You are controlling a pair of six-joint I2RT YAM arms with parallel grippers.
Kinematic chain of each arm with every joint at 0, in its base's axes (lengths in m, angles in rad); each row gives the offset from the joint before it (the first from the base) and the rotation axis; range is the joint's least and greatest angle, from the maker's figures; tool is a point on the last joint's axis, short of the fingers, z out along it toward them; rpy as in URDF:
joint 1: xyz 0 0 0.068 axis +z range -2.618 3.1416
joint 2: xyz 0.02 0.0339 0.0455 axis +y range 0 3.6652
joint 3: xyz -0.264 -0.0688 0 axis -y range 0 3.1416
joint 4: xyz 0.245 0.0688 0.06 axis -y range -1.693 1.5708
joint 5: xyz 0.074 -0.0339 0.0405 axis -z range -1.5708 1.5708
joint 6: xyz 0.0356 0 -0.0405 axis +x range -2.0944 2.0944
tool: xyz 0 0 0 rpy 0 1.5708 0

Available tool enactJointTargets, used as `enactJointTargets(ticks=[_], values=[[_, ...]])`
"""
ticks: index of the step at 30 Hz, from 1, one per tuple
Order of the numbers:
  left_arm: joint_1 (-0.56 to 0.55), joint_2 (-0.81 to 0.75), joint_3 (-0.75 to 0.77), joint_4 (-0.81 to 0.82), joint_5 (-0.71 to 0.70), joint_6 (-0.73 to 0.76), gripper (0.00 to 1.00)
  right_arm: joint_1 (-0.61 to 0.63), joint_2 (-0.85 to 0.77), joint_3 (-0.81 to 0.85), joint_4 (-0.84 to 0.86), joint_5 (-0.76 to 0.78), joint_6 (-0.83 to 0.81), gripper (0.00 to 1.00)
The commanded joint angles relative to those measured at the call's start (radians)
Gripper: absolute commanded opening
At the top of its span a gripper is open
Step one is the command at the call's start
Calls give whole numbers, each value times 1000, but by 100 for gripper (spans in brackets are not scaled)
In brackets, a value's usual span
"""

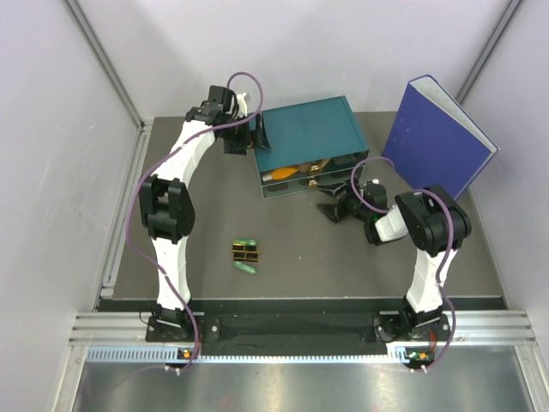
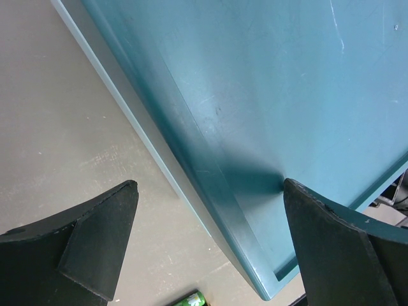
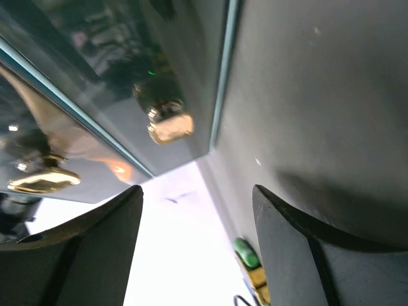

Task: Organize the makeup

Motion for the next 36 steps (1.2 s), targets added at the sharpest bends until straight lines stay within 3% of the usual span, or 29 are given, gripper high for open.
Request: enactJointTargets(ticks=[1, 4, 10, 20, 36], values=[[2, 52, -16, -116, -105, 71, 99, 0, 75, -7, 216, 37, 116, 68], [2, 53, -16, -117, -109, 74, 99, 9, 144, 13, 344, 31, 173, 67], [2, 46, -24, -119, -118, 77, 99, 15, 182, 41, 311, 32, 167, 61], [2, 40, -27, -117, -115, 71, 99, 20, 170, 134, 33, 17, 39, 52], [2, 32, -47, -105, -112, 63, 99, 23, 100, 196, -252, 37, -86, 8]])
